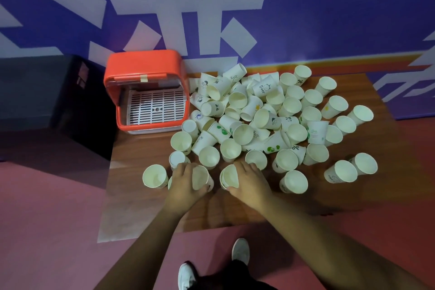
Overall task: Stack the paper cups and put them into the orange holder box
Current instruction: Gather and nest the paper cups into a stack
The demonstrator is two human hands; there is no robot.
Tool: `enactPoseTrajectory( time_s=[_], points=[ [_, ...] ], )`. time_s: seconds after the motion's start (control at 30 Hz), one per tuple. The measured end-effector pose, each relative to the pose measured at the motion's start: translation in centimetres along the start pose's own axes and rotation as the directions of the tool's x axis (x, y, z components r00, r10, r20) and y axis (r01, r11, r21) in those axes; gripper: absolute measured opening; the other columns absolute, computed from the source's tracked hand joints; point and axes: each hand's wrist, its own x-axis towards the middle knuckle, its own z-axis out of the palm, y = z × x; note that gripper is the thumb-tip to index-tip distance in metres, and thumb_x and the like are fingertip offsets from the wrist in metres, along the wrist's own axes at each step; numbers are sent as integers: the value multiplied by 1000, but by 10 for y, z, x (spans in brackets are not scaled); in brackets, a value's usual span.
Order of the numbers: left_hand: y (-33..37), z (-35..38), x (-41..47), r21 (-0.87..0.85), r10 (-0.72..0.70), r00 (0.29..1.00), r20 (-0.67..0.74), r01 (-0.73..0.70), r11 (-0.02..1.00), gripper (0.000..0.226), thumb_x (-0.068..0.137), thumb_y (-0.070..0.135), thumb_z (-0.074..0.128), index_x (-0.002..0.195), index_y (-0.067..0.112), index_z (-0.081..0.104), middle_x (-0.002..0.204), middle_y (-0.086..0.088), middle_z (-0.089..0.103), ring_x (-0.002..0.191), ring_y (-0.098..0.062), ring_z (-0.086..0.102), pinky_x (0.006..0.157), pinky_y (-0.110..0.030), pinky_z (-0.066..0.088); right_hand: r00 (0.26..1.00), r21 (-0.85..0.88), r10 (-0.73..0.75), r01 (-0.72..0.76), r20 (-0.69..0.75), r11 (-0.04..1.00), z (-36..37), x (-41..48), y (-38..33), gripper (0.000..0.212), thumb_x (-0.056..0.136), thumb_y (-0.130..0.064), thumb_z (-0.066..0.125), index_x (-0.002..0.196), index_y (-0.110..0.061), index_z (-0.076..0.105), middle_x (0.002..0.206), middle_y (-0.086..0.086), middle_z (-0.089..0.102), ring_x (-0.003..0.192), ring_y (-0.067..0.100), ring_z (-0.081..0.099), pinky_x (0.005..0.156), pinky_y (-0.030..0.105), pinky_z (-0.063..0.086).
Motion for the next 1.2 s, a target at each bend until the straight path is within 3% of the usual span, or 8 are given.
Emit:
enactPoseTrajectory(
  time_s=[0.23,0.33,0.4,0.53,0.7,0.83,1.0,1.2],
  points=[
    [13,-18,0,-142,9,997,-77,-19,990,70,69,57,64,128,22,51,127,5,44,118,-12,42,95,-31,40,998,-93,-28,33,53,995,16,-5,3,81,75,-53,75,138,-10,47,132,7,54,122,28,50,105,39,42],
    [30,-19,4,-169,81,993,-88,-95,981,67,71,56,65,126,21,52,126,5,46,115,-5,39,89,-22,36,1000,-54,-17,18,24,998,11,-10,6,83,75,-53,74,140,-8,47,134,9,53,121,30,52,103,41,44],
    [41,-15,5,-170,130,989,-73,-141,975,67,71,56,65,126,20,51,125,4,47,116,-9,42,89,-22,37,1000,0,13,-13,-18,1000,3,-16,12,76,80,-50,70,139,-9,48,133,10,52,121,30,52,102,41,45],
    [53,3,8,-152,202,979,-1,-200,968,65,74,53,68,128,22,50,124,3,46,117,-15,46,96,-30,43,985,33,142,-139,-102,990,-16,-36,42,63,84,-47,66,133,-9,53,128,11,53,122,32,51,103,44,44],
    [61,39,15,41,204,973,107,-209,977,68,80,39,77,136,15,48,131,-4,46,120,-22,44,99,-34,42,908,32,378,-379,-178,925,-30,-63,90,59,79,-42,73,122,-3,59,114,17,58,106,36,57,91,46,48],
    [62,67,15,148,171,970,174,-197,969,73,79,29,80,141,10,46,134,-11,49,123,-29,48,103,-40,44,846,42,524,-522,-99,852,-36,-72,112,73,80,-49,69,135,-5,47,129,16,51,117,35,51,98,43,42],
    [64,90,9,76,155,953,260,-181,981,75,81,19,81,143,9,40,141,-8,43,127,-25,46,105,-33,38,840,91,543,-541,7,836,-24,-68,129,89,77,-59,68,144,-10,35,144,7,42,127,31,45,101,43,41],
    [75,108,11,81,168,946,278,-197,977,69,83,18,80,141,11,44,141,-4,44,127,-23,47,103,-30,39,871,72,491,-490,-7,869,-9,-62,138,71,80,-51,69,135,-13,44,136,4,49,122,27,48,97,41,42]
  ],
)
